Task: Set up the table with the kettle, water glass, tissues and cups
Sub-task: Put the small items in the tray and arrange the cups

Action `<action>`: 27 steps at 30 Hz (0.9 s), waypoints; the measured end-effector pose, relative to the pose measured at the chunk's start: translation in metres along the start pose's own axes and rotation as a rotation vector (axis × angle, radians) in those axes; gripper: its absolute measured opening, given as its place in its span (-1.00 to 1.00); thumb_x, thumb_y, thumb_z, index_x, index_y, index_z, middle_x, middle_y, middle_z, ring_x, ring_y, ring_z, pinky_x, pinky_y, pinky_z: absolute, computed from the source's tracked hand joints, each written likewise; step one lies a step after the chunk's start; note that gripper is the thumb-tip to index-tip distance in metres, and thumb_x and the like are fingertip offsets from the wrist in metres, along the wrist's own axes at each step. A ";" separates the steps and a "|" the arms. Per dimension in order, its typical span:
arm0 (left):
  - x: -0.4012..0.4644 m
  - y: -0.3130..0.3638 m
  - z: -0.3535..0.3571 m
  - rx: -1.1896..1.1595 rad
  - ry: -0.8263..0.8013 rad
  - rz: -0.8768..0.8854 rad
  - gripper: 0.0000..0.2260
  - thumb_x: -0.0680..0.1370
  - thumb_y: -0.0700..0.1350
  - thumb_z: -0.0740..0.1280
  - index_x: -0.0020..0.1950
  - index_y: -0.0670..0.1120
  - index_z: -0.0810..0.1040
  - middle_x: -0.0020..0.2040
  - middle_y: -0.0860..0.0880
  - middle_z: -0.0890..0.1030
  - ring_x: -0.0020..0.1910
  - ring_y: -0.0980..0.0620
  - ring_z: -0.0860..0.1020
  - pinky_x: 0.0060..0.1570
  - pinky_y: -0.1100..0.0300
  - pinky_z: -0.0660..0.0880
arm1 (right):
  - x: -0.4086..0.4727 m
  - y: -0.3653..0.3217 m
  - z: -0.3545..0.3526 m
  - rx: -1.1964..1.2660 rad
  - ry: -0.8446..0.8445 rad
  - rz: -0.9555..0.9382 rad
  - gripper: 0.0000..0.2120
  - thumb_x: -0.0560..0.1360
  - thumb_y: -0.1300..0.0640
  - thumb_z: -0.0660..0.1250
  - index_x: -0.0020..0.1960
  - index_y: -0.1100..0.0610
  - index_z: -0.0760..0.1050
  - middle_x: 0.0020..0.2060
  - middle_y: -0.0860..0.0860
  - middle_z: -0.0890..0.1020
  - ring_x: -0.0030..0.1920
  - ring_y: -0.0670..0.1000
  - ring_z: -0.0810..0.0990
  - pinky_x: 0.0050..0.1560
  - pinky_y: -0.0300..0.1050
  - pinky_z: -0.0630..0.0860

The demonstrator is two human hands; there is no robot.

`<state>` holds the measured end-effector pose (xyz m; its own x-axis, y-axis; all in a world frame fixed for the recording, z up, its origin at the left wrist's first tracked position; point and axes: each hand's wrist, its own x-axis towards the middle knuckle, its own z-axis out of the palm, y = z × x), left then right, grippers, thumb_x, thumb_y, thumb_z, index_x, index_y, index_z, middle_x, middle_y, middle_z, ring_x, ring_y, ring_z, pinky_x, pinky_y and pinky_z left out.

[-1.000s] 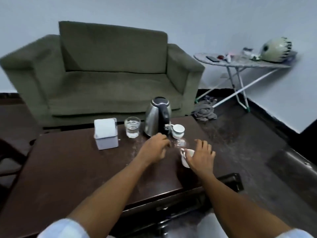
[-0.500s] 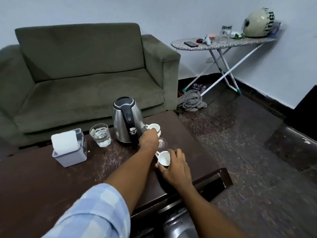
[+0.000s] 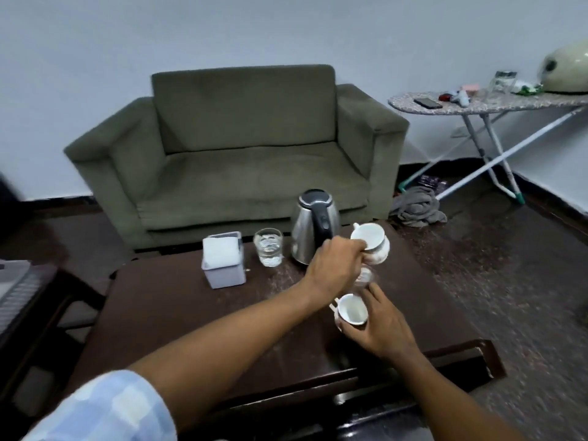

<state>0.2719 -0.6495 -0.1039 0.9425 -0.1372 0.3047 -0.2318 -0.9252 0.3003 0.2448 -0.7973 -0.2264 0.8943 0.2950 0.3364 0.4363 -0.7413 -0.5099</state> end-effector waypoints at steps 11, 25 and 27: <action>-0.143 -0.322 -0.272 0.177 0.545 -0.517 -0.79 0.49 -0.07 0.48 0.05 -0.13 0.80 0.00 -0.23 0.77 0.00 -0.24 0.72 0.01 -0.04 0.59 | 0.101 -0.376 0.144 0.466 -0.126 -0.303 -0.50 0.45 -0.10 0.60 0.25 0.17 0.60 0.11 0.11 0.57 0.11 0.16 0.63 0.15 0.09 0.58; -0.320 -0.580 -0.269 0.118 0.629 -1.292 -0.80 0.43 -0.12 0.45 -0.09 -0.22 0.78 -0.12 -0.29 0.74 -0.06 -0.27 0.72 -0.10 0.05 0.58 | 0.161 -0.625 0.348 0.133 -0.512 -0.561 -0.37 0.46 -0.27 0.47 0.36 0.12 0.56 0.30 0.16 0.58 0.35 0.22 0.56 0.34 0.10 0.46; -0.327 -0.588 -0.261 0.126 0.584 -1.352 -0.82 0.44 -0.18 0.38 -0.18 -0.26 0.73 -0.19 -0.31 0.71 -0.11 -0.28 0.71 -0.12 0.01 0.60 | 0.155 -0.625 0.368 -0.001 -0.520 -0.601 -0.40 0.44 -0.30 0.45 0.31 0.09 0.60 0.30 0.13 0.62 0.39 0.19 0.50 0.36 0.13 0.38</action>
<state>0.0372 0.0316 -0.1441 0.1858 0.9649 0.1856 0.7743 -0.2600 0.5769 0.1475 -0.0667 -0.1465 0.4375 0.8882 0.1404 0.8588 -0.3665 -0.3579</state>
